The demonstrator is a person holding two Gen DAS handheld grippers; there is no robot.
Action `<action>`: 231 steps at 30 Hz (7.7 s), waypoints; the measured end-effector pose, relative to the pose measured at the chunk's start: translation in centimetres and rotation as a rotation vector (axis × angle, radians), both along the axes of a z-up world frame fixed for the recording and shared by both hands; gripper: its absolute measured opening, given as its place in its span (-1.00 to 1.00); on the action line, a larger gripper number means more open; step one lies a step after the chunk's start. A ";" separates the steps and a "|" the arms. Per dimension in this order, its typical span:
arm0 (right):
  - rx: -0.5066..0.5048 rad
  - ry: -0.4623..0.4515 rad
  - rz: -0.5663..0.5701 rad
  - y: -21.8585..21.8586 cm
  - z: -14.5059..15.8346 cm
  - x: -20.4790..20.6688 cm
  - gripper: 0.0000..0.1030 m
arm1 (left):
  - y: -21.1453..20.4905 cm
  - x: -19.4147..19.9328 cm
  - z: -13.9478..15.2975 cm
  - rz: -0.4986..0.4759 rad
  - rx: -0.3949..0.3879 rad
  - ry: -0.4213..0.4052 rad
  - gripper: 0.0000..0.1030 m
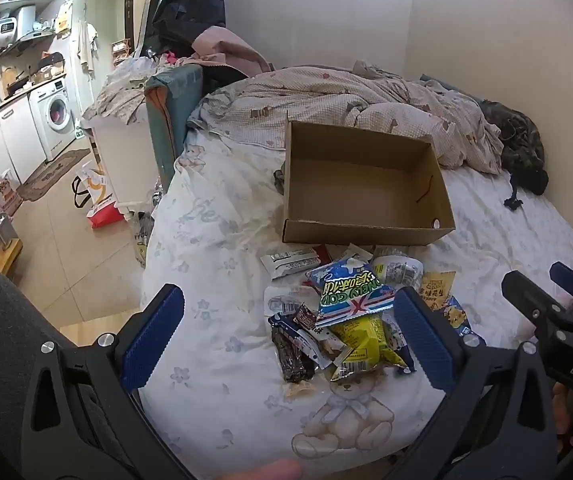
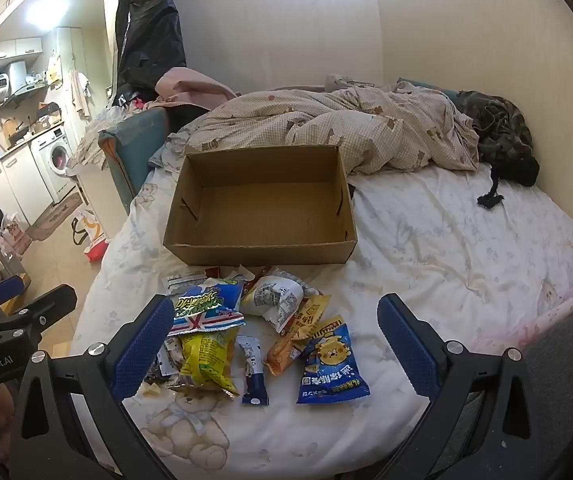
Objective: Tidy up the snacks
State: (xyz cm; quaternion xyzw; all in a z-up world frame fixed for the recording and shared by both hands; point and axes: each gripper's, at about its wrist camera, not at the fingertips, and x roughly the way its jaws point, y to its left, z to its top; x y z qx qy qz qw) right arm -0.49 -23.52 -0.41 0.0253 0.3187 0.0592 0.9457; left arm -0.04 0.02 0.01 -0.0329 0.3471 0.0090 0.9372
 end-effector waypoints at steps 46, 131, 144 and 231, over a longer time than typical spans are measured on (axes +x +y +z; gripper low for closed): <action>0.001 -0.013 -0.010 -0.6 0.2 0.1 1.00 | -0.6 0.3 0.3 -0.010 -0.001 0.003 1.00; -0.004 0.973 0.066 -4.2 -16.8 15.1 0.19 | 6.9 13.3 -10.5 0.170 -0.186 0.654 0.88; 0.072 0.730 -0.052 -8.3 -11.2 13.6 -0.51 | 4.6 13.5 -13.7 0.096 -0.256 0.764 -0.07; 0.308 0.372 0.051 -4.8 -5.6 26.6 -0.44 | -3.9 26.6 -4.9 -0.147 -0.060 0.261 -0.80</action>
